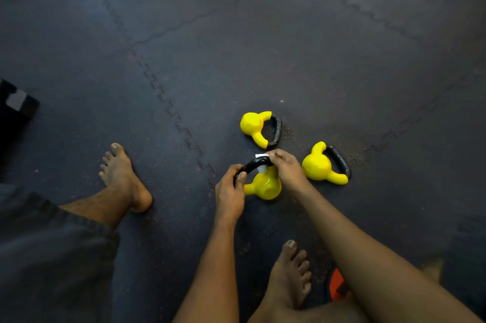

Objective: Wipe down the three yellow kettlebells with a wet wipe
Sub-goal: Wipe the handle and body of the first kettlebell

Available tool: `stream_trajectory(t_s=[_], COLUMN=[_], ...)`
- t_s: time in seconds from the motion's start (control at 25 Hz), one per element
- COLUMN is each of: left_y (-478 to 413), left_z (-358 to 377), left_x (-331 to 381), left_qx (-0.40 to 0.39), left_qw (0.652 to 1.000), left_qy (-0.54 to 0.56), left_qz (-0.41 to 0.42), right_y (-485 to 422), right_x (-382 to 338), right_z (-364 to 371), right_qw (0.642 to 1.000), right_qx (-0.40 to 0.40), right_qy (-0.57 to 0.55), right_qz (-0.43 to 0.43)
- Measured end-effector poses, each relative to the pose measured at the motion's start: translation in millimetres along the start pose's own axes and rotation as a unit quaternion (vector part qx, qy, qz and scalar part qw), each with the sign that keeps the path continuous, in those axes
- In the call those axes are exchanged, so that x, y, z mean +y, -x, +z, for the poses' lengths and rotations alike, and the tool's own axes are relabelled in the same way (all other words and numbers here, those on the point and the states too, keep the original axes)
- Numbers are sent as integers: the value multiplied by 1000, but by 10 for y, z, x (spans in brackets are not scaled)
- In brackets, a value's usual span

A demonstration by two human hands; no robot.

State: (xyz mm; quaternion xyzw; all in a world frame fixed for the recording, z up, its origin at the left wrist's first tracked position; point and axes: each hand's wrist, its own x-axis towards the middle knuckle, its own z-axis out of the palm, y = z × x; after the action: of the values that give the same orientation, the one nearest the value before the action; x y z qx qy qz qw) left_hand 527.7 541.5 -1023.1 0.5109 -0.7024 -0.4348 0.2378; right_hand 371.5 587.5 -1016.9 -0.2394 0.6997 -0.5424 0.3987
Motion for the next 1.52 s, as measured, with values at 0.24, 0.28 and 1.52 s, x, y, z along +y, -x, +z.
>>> stream_trajectory(t_s=[0.24,0.28,1.52], left_y=[5,3,-84], left_z=[6,5,71], left_x=[144,148,185], left_qx=[18,20,-4], left_qw=[999,999,999], left_qy=[-22,-21,22], left_qz=[-16,-20,-27], right_y=[336,383,548], right_x=[177,170,279], right_z=[40,68,-185], right_qw=[986,981,822], right_qx=[154,168,-93], right_qy=[62,90,473], right_qz=[-25,-34,-302])
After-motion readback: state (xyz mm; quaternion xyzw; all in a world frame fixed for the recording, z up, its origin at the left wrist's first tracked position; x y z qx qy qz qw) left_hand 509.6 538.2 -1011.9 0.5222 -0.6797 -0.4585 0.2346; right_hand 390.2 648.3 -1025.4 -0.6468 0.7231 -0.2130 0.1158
